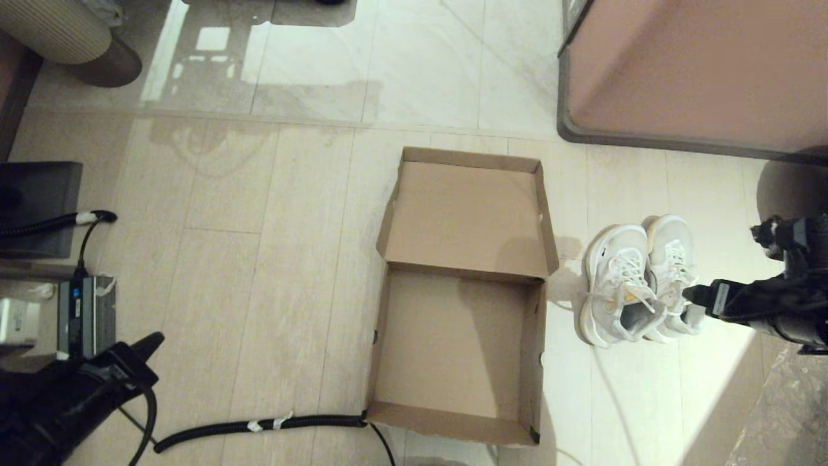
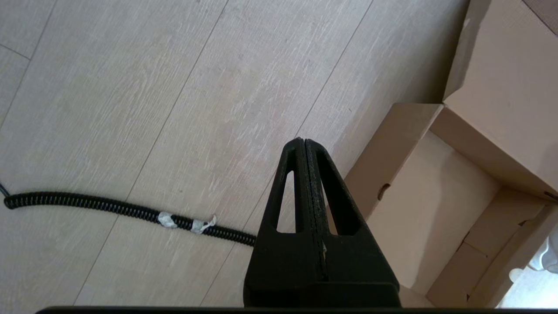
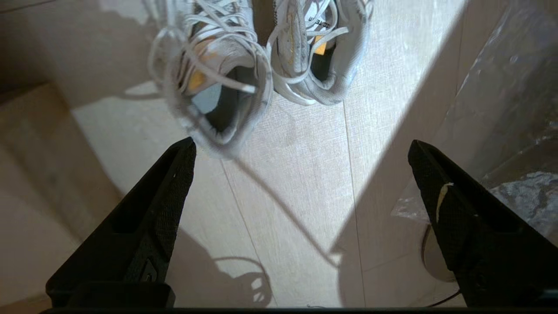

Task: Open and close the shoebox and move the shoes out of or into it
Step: Put the shoes into the shoe box

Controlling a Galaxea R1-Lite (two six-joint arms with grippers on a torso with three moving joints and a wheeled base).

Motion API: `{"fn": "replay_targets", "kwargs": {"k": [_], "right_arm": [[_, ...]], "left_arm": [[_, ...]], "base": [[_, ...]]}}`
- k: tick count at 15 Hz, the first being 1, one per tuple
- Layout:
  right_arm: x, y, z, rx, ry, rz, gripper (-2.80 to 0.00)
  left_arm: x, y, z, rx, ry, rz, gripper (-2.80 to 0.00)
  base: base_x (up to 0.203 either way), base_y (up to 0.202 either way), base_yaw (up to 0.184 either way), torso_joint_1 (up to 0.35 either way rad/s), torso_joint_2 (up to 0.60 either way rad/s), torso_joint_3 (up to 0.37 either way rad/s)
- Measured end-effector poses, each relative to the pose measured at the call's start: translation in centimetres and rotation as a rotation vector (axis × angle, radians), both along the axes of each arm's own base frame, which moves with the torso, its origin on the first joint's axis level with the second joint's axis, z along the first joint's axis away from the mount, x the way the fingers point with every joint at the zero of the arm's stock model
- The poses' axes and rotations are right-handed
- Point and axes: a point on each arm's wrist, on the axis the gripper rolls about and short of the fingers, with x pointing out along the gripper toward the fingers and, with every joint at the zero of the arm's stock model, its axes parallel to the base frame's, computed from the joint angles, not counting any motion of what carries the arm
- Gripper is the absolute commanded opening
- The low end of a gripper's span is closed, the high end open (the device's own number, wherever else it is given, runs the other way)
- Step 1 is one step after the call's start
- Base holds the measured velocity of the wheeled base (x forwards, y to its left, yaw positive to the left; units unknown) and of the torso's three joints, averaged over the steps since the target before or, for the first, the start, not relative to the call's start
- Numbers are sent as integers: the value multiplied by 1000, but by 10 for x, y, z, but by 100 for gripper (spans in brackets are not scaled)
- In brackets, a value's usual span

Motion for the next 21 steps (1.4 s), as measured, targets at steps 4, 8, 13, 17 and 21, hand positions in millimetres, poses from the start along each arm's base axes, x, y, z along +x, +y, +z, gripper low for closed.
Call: {"fn": "replay_targets", "kwargs": {"k": [4, 8, 13, 17, 21], "right_arm": [[-76, 12, 30, -91, -71, 120, 0], [-150, 22, 18, -115, -50, 199, 0], [-202, 30, -20, -108, -68, 259, 0], [-227, 36, -49, -166, -77, 407, 0], [-241, 38, -73, -208, -83, 427, 0]], "left_arm": [[2, -1, -5, 9, 29, -65, -280], [-17, -2, -17, 68, 87, -93, -280], [-37, -6, -2, 156, -33, -194, -280], [-60, -9, -8, 228, 42, -267, -280], [-99, -10, -33, 263, 260, -314, -280]], "base": [[0, 0, 0, 0, 0, 0], [0, 0, 0, 0, 0, 0], [0, 0, 0, 0, 0, 0], [0, 0, 0, 0, 0, 0], [0, 0, 0, 0, 0, 0]]}}
